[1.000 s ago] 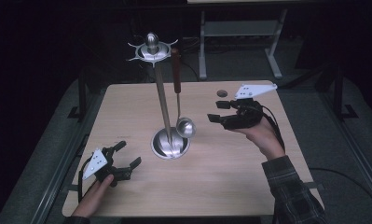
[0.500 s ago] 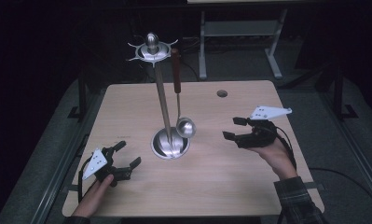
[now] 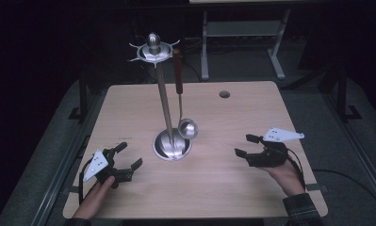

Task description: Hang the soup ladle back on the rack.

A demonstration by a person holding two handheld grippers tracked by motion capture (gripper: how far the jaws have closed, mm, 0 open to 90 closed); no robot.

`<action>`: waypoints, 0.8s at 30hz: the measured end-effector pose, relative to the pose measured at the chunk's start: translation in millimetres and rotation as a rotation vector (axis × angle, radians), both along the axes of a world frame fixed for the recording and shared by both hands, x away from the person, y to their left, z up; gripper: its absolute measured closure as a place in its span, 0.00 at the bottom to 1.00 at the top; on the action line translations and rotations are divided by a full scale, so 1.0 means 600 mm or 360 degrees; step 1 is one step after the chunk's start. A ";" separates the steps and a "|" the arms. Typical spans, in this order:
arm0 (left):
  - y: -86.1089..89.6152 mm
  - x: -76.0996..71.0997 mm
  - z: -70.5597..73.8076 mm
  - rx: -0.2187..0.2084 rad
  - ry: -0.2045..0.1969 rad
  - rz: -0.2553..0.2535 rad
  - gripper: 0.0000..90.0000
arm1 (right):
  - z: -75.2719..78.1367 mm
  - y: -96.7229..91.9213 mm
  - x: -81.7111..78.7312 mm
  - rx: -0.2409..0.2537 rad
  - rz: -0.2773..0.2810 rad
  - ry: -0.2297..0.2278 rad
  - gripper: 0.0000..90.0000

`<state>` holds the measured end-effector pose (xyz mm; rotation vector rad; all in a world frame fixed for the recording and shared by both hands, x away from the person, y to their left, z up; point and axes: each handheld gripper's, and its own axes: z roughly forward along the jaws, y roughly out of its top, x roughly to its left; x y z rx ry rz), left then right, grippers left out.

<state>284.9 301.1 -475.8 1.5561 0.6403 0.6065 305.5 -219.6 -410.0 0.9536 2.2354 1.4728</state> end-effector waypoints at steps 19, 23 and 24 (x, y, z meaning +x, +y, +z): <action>0.000 0.000 0.000 0.0001 0.0000 -0.0002 0.11 | -0.080 -0.046 -0.046 -0.0188 -0.0287 0.0068 0.05; 0.000 0.000 0.000 0.0000 0.0000 0.0000 0.11 | -0.093 -0.054 -0.049 -0.0233 -0.0327 0.0093 0.02; 0.000 0.000 0.000 -0.0002 0.0000 0.0000 0.11 | -0.096 -0.056 -0.050 -0.0237 -0.0338 0.0116 0.02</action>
